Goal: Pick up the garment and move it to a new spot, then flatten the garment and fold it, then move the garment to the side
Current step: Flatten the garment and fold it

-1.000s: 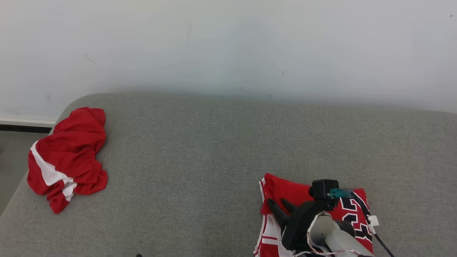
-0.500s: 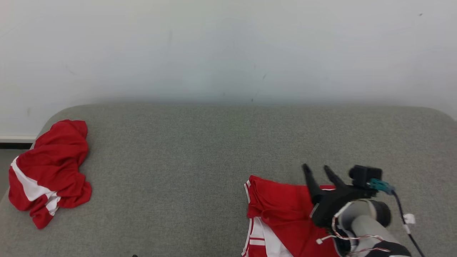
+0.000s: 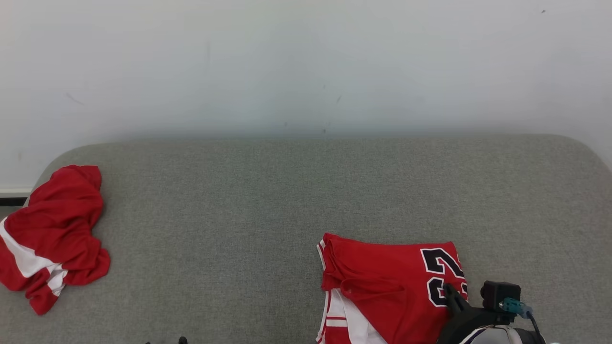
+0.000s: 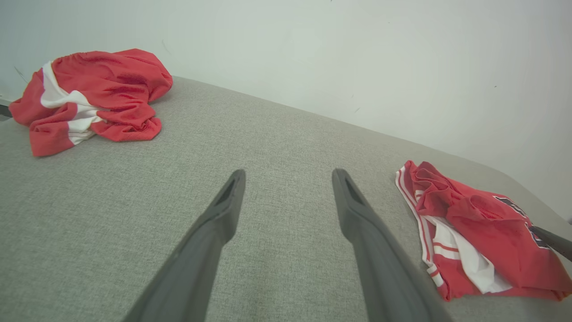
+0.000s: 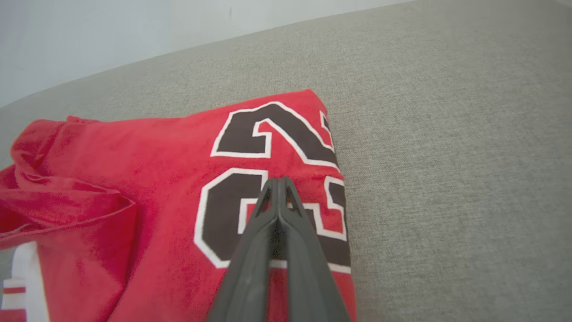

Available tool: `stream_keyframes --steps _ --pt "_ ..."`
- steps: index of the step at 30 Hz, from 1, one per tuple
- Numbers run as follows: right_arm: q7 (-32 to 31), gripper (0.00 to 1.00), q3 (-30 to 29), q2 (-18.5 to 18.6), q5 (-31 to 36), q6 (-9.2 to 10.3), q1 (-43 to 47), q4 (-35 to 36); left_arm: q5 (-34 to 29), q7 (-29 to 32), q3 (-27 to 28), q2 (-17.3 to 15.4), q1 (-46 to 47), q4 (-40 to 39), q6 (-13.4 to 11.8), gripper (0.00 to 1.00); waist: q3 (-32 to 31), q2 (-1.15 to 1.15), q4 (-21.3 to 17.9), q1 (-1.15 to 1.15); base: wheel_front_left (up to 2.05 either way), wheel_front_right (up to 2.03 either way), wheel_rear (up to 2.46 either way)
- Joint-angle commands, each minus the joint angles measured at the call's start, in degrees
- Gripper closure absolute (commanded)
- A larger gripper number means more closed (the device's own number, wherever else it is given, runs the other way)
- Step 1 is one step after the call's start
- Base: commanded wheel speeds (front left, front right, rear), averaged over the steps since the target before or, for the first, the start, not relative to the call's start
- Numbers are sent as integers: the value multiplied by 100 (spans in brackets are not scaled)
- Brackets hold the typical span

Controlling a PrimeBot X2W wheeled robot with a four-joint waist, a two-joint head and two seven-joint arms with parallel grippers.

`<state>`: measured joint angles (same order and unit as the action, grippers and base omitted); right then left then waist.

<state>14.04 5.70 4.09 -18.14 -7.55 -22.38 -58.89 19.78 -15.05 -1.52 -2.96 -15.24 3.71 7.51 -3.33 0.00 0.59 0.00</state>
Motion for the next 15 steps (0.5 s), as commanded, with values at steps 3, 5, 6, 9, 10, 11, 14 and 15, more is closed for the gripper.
stream_keyframes --steps 3,5,6,9,10,11,14,15 --pt "-90 100 15 -81 248 14 94 -43 -42 -16 -27 10 71 3 -7 0 23 0 48 0 0 0 0" --pt "-197 100 57 -113 271 14 134 -50 -44 -16 -36 11 89 7 -7 0 37 0 87 0 0 0 0" --pt "-273 100 205 -120 98 14 162 13 -48 -16 -45 11 98 13 -7 0 42 0 115 0 0 0 0" --pt "-467 100 812 -129 -442 14 281 321 -32 -16 -56 10 120 34 -7 0 48 0 188 0 0 0 0" --pt "-517 100 998 -125 -625 14 330 433 -26 -16 -60 11 122 43 -7 0 44 0 207 0 0 0 0" --pt "-557 100 1156 -116 -760 14 378 535 -20 -16 -61 11 123 46 -7 0 40 0 222 0 0 0 0" --pt "-636 100 1475 -113 -976 14 467 722 -8 -16 -68 11 120 54 -7 0 20 0 262 0 0 0 0" --pt "-660 100 1574 -117 -1029 14 491 781 -1 -16 -65 10 113 49 -7 0 13 0 272 0 0 0 0"
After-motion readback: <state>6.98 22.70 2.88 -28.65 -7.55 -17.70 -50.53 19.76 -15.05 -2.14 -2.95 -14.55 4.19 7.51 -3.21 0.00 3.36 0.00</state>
